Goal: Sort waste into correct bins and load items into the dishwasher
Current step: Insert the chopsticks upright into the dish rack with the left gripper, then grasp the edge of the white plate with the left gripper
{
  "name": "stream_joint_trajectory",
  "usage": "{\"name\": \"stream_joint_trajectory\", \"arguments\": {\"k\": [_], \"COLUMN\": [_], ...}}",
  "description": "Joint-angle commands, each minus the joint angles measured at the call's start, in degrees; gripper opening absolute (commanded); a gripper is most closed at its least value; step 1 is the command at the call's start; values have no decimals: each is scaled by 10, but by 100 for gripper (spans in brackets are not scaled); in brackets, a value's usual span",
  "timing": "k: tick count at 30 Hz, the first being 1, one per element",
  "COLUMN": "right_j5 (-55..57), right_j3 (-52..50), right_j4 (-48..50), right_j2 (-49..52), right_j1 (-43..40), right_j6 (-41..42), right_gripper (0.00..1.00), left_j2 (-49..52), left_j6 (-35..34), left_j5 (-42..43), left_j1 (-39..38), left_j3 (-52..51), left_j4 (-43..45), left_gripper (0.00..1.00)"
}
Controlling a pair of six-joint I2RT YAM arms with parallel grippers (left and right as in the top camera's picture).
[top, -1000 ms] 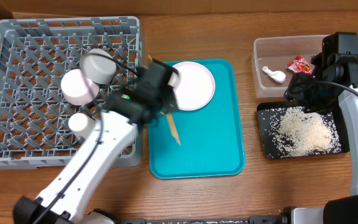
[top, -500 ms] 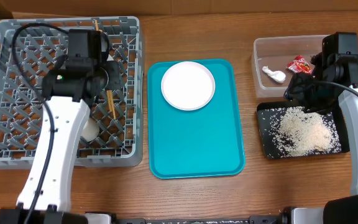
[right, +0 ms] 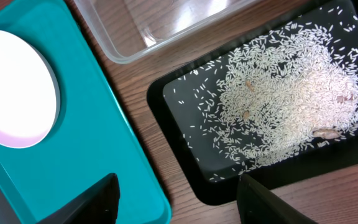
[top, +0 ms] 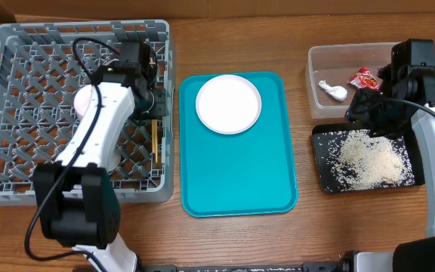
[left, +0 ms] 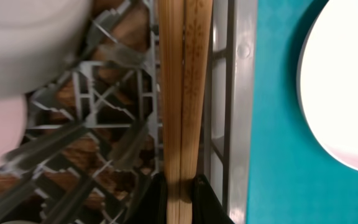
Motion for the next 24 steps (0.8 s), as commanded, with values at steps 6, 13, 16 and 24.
{"name": "stream_joint_trajectory", "arguments": {"k": [6,13,16,24], "right_j5": [5,5,5,5], "right_j3": [15,15,15,15], "right_j4": [1,1,2,2], "right_j2": [-16,-16,-16,-16], "right_j1": [0,0,0,0], "right_j6": [-3,-3,-4,-3], "right_gripper": [63,63,63,68], "left_j2": [18,1,-18,-26], "left_j6": [2,2,2,28], "left_j5": [8,14,44,30], "left_j1": [-4,-5,-16,-132], "left_j3": [12,85,137,160], "left_j4": [-9,-77,-103,-55], "left_gripper": [29,30,31,54]}}
